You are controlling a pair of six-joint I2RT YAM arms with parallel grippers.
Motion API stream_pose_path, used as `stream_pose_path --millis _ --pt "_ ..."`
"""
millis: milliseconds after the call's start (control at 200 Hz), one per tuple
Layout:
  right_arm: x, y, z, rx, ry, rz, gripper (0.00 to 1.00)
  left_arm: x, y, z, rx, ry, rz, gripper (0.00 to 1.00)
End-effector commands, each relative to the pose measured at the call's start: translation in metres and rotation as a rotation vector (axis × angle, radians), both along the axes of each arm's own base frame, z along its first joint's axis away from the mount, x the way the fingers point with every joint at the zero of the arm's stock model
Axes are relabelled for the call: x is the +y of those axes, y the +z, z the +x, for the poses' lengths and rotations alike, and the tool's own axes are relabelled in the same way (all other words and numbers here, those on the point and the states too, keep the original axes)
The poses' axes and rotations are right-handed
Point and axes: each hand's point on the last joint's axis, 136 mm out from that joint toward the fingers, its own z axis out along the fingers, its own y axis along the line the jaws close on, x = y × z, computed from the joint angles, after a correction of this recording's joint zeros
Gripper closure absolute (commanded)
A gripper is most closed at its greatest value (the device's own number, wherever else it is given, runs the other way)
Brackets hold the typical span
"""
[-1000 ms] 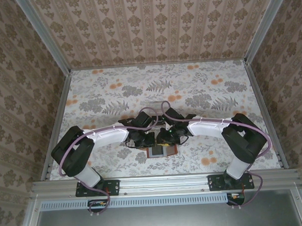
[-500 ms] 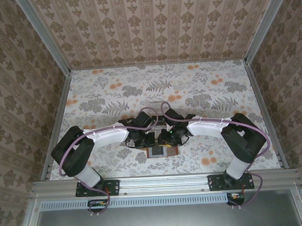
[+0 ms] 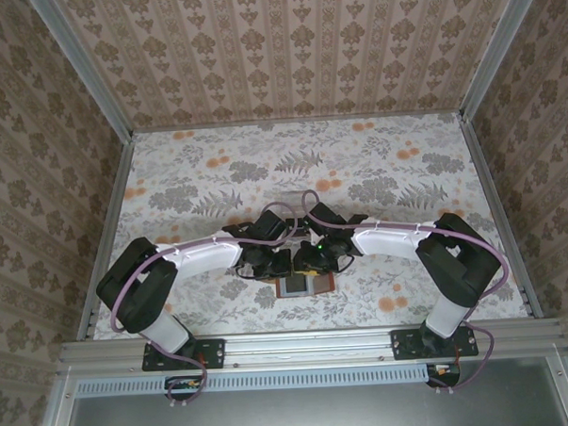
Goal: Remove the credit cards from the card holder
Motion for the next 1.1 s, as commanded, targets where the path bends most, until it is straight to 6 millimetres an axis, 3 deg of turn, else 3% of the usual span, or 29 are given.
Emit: stream_pose_path --millis 0,350,570,840,1095 --pt "0.003 -0.008 -0.004 0.034 0.0 0.012 0.72 0.006 -0.003 -0.003 0.012 -0.011 0.021 0.92" --pt "-0.022 -0.027 -0.006 0.026 -0.007 -0.133 0.69 0.007 -0.001 -0.002 0.008 -0.009 0.021 0.92" --pt "-0.032 -0.015 -0.004 -0.011 -0.009 -0.172 0.6 0.01 -0.003 -0.004 0.009 -0.009 0.031 0.92" --pt "-0.028 -0.004 -0.004 -0.022 0.002 -0.152 0.53 0.014 -0.01 -0.005 0.017 -0.01 0.056 0.92" --pt "-0.021 0.007 -0.004 -0.032 -0.005 -0.091 0.52 0.009 0.009 0.001 -0.021 0.002 0.017 0.92"
